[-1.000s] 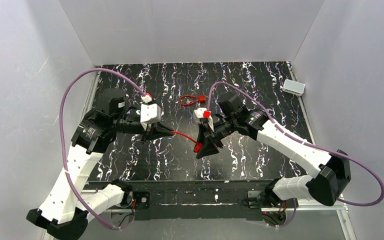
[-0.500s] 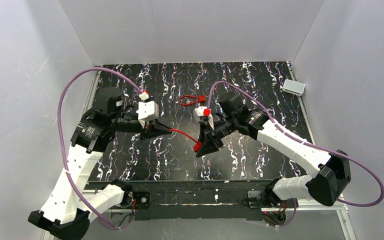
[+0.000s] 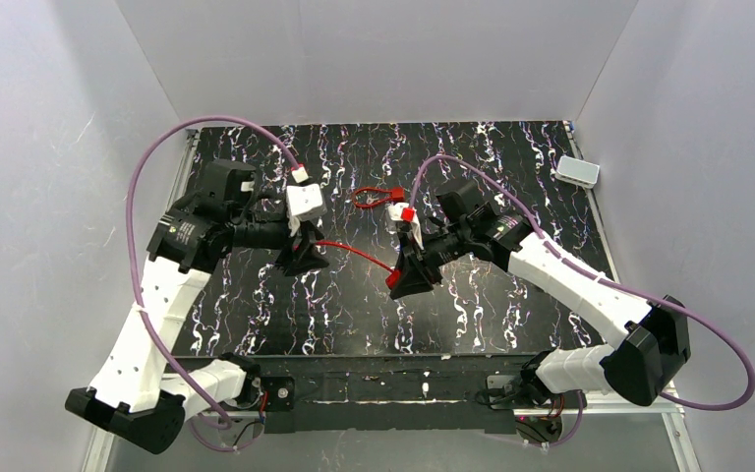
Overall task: Lock with the key
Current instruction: Pick up the lock from the center of the board, then lock the lock.
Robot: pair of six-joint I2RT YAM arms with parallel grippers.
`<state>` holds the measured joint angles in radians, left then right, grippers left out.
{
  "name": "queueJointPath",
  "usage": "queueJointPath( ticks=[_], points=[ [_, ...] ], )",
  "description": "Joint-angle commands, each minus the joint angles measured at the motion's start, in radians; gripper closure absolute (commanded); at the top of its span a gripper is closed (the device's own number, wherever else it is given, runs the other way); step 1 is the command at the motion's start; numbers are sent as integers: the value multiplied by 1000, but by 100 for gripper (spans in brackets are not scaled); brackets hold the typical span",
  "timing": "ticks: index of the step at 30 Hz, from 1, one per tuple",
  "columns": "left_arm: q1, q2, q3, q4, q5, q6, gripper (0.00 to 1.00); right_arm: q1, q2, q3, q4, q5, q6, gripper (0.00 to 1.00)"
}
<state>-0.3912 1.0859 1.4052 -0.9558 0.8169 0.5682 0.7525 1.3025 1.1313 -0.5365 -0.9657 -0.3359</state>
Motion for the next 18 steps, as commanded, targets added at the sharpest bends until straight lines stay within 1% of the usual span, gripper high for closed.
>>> queueJointPath(
  ticks=[1,4,7,10,13,18],
  points=[
    [39,1,87,-195,-141,217,44,-5,-24,-6,2,19,-7,99],
    [41,25,107,-277,-232,351,43,-8,-30,-8,-5,17,-12,99],
    [40,36,94,-284,-301,427,43,-7,-29,-3,-18,9,-19,99],
    [41,39,76,-245,-331,446,44,-8,-29,-1,-23,2,-24,99],
    [41,45,61,-237,-318,473,44,-7,-30,2,-26,1,-27,99],
    [41,66,38,-223,-305,488,49,-7,-31,3,-30,-5,-28,99]
  ],
)
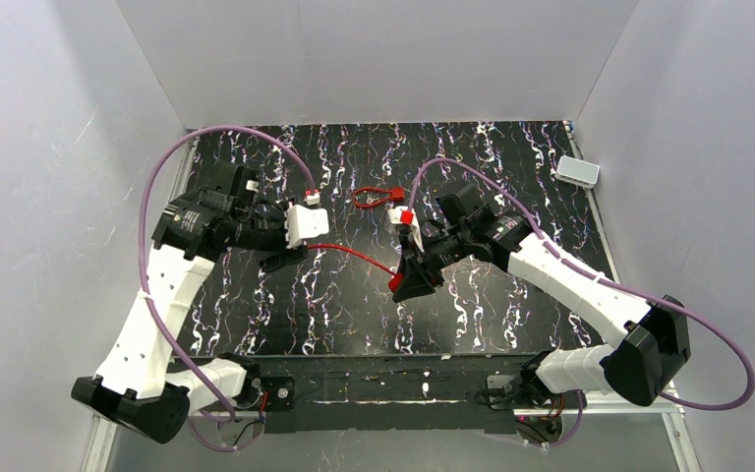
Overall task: Lock with the key
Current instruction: Lock the lock.
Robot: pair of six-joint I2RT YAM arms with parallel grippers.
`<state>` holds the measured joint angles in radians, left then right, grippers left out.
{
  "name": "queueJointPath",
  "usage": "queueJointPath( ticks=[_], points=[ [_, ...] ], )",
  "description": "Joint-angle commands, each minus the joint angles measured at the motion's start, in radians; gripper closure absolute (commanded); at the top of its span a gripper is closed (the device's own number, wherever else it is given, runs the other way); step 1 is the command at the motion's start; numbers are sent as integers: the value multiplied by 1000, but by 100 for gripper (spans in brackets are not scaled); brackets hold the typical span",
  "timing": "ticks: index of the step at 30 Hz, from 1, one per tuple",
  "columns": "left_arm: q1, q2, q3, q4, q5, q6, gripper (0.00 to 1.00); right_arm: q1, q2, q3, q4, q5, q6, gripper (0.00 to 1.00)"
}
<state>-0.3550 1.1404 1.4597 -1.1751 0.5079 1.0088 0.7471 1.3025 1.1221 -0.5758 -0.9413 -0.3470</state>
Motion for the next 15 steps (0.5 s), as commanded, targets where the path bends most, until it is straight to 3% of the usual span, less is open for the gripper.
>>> queueJointPath(
  ticks=[1,8,14,15],
  points=[
    [5,16,-20,-1,9,48,51,-2,-31,14,9,-30,-17,99],
    [5,53,-26,0,29,53,64,-2,-31,22,-1,-37,-21,99],
    [4,51,-39,4,58,30,98,-2,-31,37,6,-25,-16,99],
    [5,50,-40,8,67,-1,100,-2,-29,46,13,-14,-10,99]
  ],
)
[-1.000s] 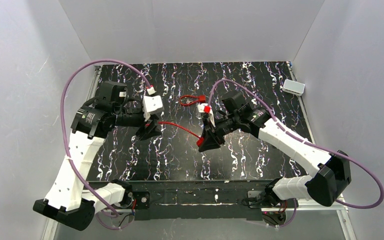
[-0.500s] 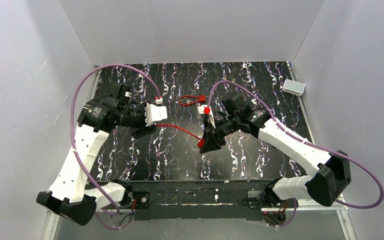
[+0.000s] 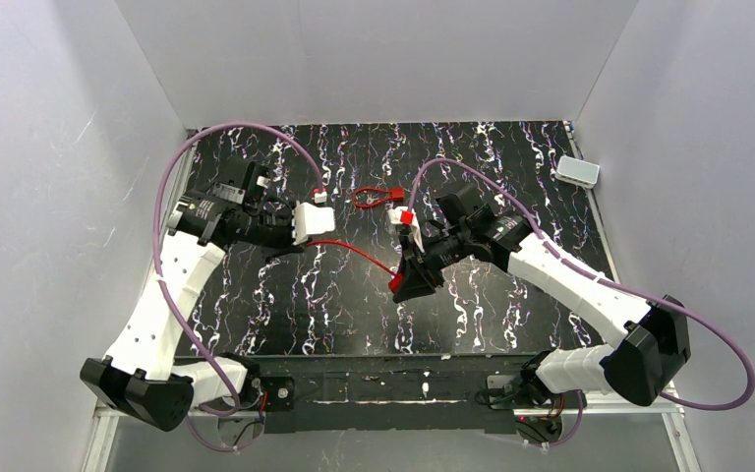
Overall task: Lock with the key
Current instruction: Lock the lock.
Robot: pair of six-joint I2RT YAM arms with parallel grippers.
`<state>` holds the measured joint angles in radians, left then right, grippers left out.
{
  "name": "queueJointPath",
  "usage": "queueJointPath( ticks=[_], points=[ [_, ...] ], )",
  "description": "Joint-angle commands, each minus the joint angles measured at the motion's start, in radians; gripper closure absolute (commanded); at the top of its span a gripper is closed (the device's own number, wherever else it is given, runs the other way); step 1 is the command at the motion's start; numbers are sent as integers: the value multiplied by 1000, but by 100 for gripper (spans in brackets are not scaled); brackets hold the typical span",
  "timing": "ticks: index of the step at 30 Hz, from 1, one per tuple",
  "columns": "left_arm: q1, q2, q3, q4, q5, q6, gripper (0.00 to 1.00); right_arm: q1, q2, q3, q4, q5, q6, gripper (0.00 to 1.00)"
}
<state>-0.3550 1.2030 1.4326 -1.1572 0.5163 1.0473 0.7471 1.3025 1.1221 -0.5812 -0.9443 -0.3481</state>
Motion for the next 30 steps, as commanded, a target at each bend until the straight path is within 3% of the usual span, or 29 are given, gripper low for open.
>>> queueJointPath(
  ticks=[1,8,16,18,22,30],
  points=[
    [4,-15,-16,2,83,-77,100,-2,-25,62,37,4,1,99],
    [14,-63,-97,186,274,-473,100,-3,34,160,134,67,67,99],
    [33,-185,-263,768,434,-1194,100,-3,88,138,320,66,194,99],
    [33,-184,-284,866,439,-1318,100,-3,98,133,371,49,229,99],
    [33,-203,-324,997,396,-1440,100,-3,111,130,423,28,273,99],
    [15,-208,-344,1042,390,-1493,100,6,118,125,457,1,310,99]
  ],
)
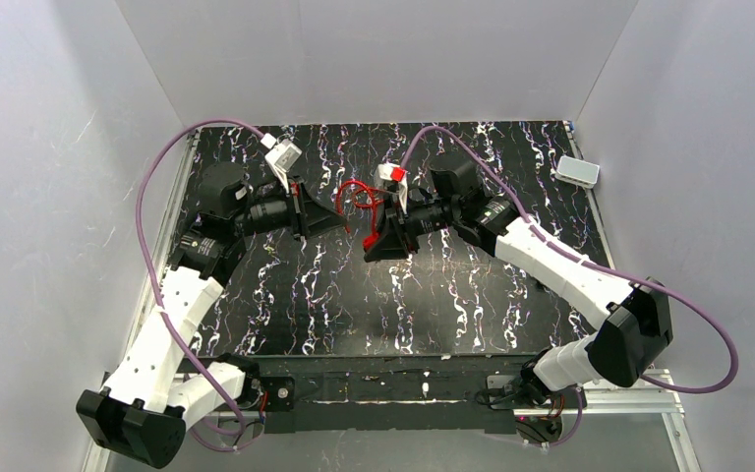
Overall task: Lock with the key
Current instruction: Lock the lock.
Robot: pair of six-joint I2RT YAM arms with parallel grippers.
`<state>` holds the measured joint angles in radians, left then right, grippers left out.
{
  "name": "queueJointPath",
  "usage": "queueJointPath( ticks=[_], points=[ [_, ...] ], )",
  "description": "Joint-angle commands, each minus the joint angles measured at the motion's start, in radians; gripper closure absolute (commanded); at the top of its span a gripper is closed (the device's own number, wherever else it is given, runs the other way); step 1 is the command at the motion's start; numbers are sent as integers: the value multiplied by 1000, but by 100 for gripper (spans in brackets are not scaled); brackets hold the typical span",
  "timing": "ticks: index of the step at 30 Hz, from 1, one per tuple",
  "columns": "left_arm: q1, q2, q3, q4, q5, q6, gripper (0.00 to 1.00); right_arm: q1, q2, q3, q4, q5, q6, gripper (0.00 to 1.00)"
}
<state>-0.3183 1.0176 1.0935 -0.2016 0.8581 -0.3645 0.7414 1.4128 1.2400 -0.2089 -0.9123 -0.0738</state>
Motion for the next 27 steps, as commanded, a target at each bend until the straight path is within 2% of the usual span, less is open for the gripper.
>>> queueJointPath(
  ticks=[1,27],
  points=[
    [-25,-21,-6,96,50,-91,100,12,9,7,85,-31,35,99],
    [-84,-24,-76,138,72,-137,100,28,23,18,103,-42,63,99]
  ],
)
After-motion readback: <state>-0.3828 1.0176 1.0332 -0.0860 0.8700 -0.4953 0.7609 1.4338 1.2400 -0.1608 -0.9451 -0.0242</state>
